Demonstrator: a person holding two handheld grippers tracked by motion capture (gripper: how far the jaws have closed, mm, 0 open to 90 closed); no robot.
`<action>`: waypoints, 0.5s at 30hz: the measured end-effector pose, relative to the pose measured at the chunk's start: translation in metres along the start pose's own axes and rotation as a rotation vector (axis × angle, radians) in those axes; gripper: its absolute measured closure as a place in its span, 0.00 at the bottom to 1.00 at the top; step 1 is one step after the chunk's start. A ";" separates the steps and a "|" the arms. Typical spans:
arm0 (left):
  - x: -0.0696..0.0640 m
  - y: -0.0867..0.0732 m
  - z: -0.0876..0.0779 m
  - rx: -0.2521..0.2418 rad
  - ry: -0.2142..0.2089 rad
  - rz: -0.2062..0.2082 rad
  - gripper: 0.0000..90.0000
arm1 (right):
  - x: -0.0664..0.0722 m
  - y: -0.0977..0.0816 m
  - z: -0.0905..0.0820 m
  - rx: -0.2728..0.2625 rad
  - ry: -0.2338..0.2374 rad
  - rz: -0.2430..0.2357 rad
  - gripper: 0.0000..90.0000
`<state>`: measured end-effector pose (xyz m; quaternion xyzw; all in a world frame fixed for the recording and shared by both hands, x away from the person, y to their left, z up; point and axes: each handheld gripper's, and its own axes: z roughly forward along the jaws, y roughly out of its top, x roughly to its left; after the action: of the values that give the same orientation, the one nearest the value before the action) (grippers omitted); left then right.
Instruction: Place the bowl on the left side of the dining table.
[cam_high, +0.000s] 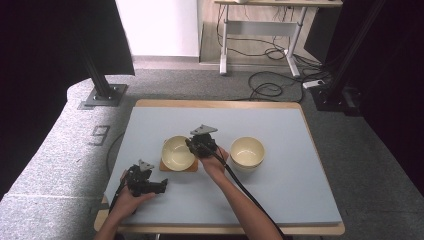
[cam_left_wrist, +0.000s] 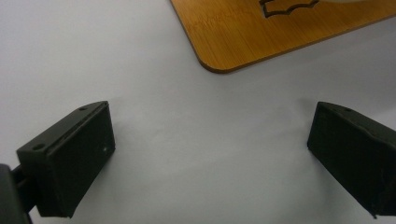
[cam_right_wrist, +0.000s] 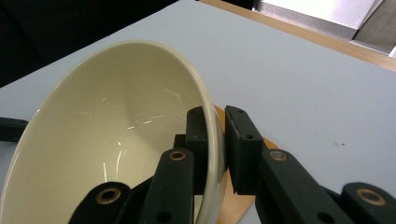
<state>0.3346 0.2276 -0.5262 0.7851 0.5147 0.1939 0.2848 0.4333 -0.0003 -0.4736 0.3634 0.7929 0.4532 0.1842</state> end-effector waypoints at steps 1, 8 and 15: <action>0.000 0.000 0.000 -0.001 0.001 -0.001 0.01 | 0.000 0.001 0.001 0.003 0.001 -0.005 0.89; 0.000 0.000 0.000 -0.001 0.000 -0.002 0.01 | 0.001 -0.001 0.012 0.014 0.012 0.001 0.89; 0.000 0.000 0.000 -0.002 0.000 -0.004 0.01 | -0.005 -0.005 0.019 0.013 0.023 0.041 0.88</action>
<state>0.3347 0.2275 -0.5264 0.7839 0.5158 0.1939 0.2861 0.4471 0.0054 -0.4877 0.3754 0.7903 0.4560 0.1632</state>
